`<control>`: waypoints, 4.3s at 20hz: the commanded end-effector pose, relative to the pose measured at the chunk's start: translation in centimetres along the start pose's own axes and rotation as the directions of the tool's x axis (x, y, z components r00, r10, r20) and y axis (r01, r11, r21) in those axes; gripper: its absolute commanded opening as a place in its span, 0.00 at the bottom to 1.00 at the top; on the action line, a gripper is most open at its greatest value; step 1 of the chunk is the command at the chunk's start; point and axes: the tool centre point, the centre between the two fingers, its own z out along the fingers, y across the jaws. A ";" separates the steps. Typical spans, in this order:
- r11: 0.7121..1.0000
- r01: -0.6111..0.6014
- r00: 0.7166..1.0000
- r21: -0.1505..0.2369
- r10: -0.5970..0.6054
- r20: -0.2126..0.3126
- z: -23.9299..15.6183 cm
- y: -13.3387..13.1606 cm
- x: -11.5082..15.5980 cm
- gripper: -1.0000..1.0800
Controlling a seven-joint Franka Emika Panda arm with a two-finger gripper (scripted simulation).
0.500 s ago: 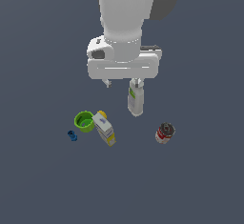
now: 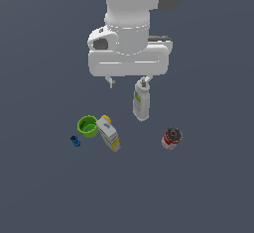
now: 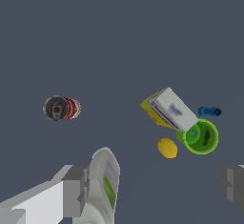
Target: Pick up a designated object from a clutter of objects.
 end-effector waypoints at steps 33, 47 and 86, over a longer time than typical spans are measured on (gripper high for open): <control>0.904 0.428 0.903 0.006 -0.428 0.035 8.2 4.9 2.6 0.96; 0.768 0.640 0.766 0.031 -0.641 0.056 13.5 7.8 3.1 0.96; 0.731 0.682 0.728 0.037 -0.683 0.059 19.6 8.5 2.8 0.00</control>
